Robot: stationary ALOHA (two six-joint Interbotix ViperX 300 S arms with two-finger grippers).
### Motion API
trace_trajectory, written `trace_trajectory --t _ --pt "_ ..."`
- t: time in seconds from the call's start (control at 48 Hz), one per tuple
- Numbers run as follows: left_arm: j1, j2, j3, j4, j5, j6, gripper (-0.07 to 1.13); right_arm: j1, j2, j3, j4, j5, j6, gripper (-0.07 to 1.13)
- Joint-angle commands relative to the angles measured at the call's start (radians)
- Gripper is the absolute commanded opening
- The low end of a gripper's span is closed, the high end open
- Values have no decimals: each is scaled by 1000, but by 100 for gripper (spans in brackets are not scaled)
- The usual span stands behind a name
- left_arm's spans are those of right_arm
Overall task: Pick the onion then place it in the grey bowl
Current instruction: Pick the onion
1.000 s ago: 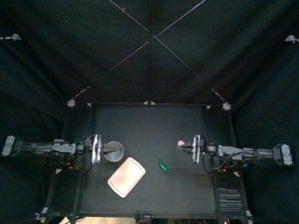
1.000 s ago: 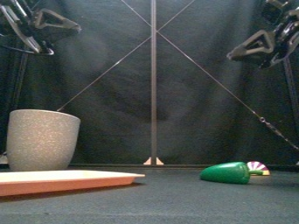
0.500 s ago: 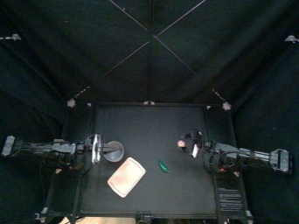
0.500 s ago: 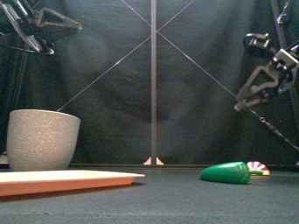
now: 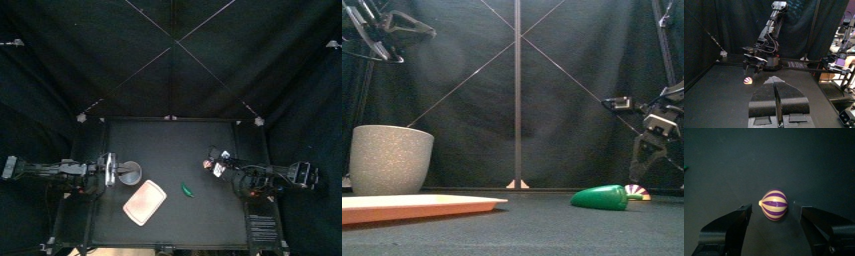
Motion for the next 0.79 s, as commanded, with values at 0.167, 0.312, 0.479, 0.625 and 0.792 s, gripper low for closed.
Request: trace_trajectory --t 0.167,0.312,0.479,0.625,0.792 --pt "14 6 -2 -3 -5 2 0 -12 104 -51 -32 -11 0 99" --pt "20 6 0 -3 -5 2 0 -14 147 -64 -35 -11 0 98" --pt "20 5 9 -3 -5 2 0 -25 167 -60 -34 -11 2 96" --pt "20 5 20 -3 -5 2 0 -25 167 -63 -28 -11 2 89" --pt "20 5 26 -3 -5 2 0 -18 167 -74 -26 -9 2 82"
